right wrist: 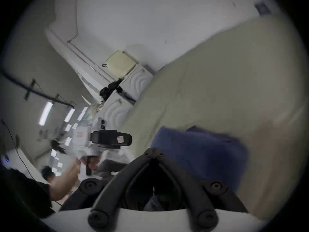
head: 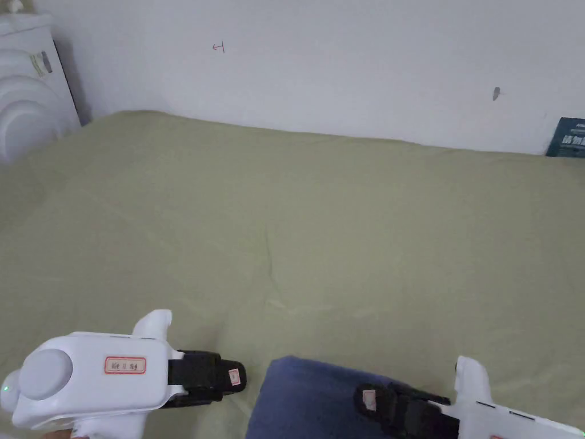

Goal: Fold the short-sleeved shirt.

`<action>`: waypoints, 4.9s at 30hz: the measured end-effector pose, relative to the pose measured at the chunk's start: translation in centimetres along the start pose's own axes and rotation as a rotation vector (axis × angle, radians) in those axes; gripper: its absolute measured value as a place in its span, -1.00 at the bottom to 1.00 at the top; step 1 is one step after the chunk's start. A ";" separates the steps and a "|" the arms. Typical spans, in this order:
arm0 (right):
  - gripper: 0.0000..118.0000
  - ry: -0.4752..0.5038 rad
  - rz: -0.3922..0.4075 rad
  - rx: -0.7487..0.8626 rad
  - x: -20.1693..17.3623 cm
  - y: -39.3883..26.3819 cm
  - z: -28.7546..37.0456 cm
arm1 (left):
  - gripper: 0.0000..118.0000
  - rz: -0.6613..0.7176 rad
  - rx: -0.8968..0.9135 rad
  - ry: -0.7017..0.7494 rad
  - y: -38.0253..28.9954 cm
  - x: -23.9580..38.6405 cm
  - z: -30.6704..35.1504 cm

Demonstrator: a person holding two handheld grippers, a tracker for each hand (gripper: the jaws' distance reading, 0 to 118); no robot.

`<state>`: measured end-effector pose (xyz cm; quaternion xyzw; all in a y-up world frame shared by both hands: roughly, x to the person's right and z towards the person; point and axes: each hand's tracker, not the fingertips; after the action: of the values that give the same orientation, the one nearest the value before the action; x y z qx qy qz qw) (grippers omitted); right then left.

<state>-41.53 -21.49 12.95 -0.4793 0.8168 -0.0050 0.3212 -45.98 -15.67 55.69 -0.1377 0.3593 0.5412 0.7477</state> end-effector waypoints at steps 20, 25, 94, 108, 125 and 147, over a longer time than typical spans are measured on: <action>-1.00 0.060 -0.273 -0.014 8.6 -1.3 -0.3 | -0.15 0.110 -0.193 -0.206 -1.5 -1.6 -12.3; -1.00 -0.003 -0.201 0.002 7.3 -1.2 0.0 | -0.43 0.134 -0.189 -0.178 -2.0 -1.9 -12.2; -1.00 -1.069 0.628 0.731 -15.2 5.1 15.8 | -0.85 -0.702 0.786 0.421 -3.7 20.9 0.7; 0.91 -1.052 0.649 0.738 -15.1 5.6 15.4 | 0.92 -0.670 0.893 0.441 -3.2 21.7 0.5; 0.95 -0.938 0.663 0.813 -17.0 4.9 16.9 | 0.92 -0.586 0.817 0.359 -2.7 21.3 0.5; 0.97 -0.731 0.507 0.862 -17.4 5.9 16.7 | 0.92 -0.537 0.875 0.286 -3.4 22.8 2.5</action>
<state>-31.46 0.35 6.86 -0.0681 0.6667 -0.0934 0.7363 -38.36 0.74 41.17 0.0273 0.6018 0.1060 0.7911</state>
